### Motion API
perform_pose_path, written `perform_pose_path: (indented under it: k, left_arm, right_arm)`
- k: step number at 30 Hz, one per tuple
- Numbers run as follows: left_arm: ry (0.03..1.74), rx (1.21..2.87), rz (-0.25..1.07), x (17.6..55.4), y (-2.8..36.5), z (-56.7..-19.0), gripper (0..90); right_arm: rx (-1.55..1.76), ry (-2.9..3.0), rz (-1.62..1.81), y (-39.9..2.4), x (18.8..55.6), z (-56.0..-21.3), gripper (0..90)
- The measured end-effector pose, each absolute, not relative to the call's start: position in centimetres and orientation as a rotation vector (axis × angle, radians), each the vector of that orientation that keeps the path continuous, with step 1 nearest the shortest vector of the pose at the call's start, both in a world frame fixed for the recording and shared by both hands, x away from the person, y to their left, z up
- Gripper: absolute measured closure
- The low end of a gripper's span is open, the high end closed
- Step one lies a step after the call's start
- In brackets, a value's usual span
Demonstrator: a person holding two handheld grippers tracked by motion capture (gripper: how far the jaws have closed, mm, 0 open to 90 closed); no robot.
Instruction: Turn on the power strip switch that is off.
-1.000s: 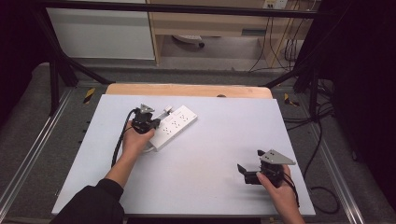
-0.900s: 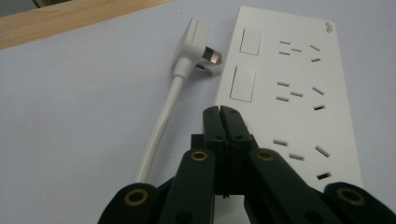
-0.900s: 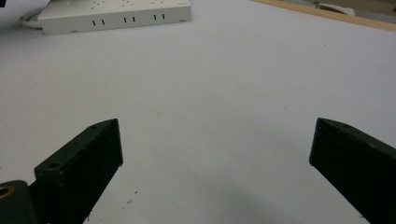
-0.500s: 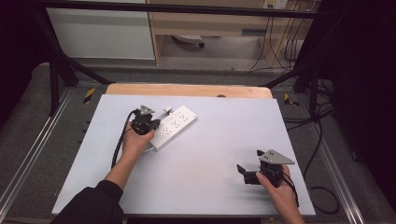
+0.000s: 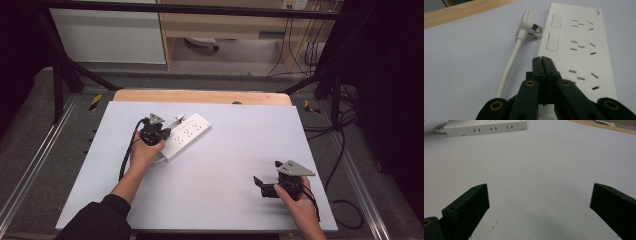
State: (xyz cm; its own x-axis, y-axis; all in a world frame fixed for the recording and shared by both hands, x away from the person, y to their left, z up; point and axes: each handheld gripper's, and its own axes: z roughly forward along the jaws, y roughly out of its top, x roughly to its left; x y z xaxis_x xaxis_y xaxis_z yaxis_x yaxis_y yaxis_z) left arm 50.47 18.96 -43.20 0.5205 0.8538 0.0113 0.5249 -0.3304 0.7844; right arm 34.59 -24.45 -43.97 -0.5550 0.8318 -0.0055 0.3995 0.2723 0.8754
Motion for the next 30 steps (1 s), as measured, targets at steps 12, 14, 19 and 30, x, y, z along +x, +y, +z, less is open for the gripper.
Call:
perform_pose_path:
  k: [12, 14, 19, 30]
  left_arm:
    - [1.124, 2.014, 0.557, 50.43, 19.02, -43.27, 90.0]
    - [1.128, 2.014, 0.547, 50.43, 19.08, -43.39, 90.0]
    - [1.115, 2.023, 0.556, 50.39, 19.1, -43.37, 90.0]
    - [1.115, 2.009, 0.553, 50.4, 19.15, -43.48, 90.0]
  right_arm:
    - [1.109, 2.081, 1.222, -24.43, 34.58, -43.97, 2.8]
    - [1.106, 2.083, 1.221, -24.41, 34.59, -43.98, 2.8]
    - [1.11, 2.083, 1.224, -24.38, 34.57, -43.97, 2.8]
    - [1.11, 2.089, 1.222, -24.32, 34.63, -44.04, 2.8]
